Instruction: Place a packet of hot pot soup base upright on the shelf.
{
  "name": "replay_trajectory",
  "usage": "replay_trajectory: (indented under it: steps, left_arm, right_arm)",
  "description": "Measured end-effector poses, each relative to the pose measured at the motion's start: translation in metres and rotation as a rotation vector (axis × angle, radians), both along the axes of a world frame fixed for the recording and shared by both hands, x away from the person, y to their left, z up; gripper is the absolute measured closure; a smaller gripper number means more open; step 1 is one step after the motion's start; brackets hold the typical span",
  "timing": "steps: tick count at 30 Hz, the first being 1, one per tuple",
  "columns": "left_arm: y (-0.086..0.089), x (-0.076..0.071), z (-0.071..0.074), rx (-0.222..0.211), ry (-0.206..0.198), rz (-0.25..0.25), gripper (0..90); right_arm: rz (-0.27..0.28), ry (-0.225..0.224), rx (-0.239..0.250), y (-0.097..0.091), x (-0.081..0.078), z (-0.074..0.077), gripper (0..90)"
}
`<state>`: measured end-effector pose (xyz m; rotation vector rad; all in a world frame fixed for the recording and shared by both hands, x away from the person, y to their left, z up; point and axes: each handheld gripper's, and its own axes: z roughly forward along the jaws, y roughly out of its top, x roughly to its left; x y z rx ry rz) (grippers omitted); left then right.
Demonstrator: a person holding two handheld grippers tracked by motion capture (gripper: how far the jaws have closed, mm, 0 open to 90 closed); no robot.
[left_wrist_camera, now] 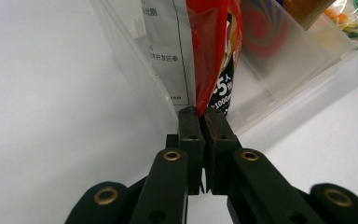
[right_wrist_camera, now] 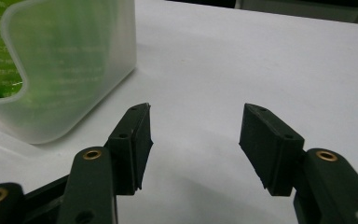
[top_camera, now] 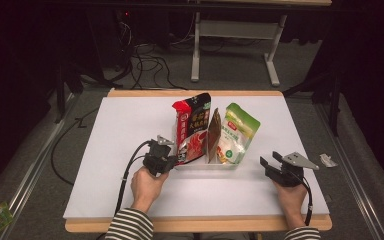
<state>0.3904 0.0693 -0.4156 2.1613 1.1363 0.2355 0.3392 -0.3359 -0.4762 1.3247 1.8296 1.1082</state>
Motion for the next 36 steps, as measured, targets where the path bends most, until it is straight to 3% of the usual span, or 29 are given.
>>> replay_trajectory:
  steps: [4, 7, 12, 18, 23, 29, 36]
  left_arm:
    - [-0.004, 0.001, 0.0, 0.031, -0.001, 0.007, 88.7]
    - [-0.003, 0.003, -0.001, 0.008, 0.016, 0.008, 88.7]
    - [-0.004, 0.001, -0.002, 0.005, 0.006, 0.009, 88.7]
    - [0.002, -0.004, -0.005, -0.046, -0.037, 0.007, 85.8]
    - [0.002, -0.005, 0.007, -0.066, -0.062, 0.001, 78.0]
    - [0.0, 0.001, 0.027, -0.062, -0.101, 0.018, 76.9]
    - [-0.001, 0.01, 0.034, -0.058, -0.087, 0.057, 72.8]
  right_arm:
    - [0.002, 0.009, -0.009, 0.002, 0.001, 0.0, 43.8]
    - [0.001, 0.009, -0.011, 0.002, 0.0, 0.0, 43.8]
    - [0.004, 0.013, -0.017, 0.003, 0.001, 0.0, 43.9]
    - [0.0, 0.009, -0.009, 0.002, 0.0, 0.0, 43.7]
    - [0.0, -0.003, -0.009, 0.002, -0.001, 0.0, 43.9]
    - [-0.003, -0.004, 0.0, 0.001, -0.001, 0.0, 43.9]
    - [-0.002, -0.003, 0.002, 0.001, -0.001, 0.0, 43.8]
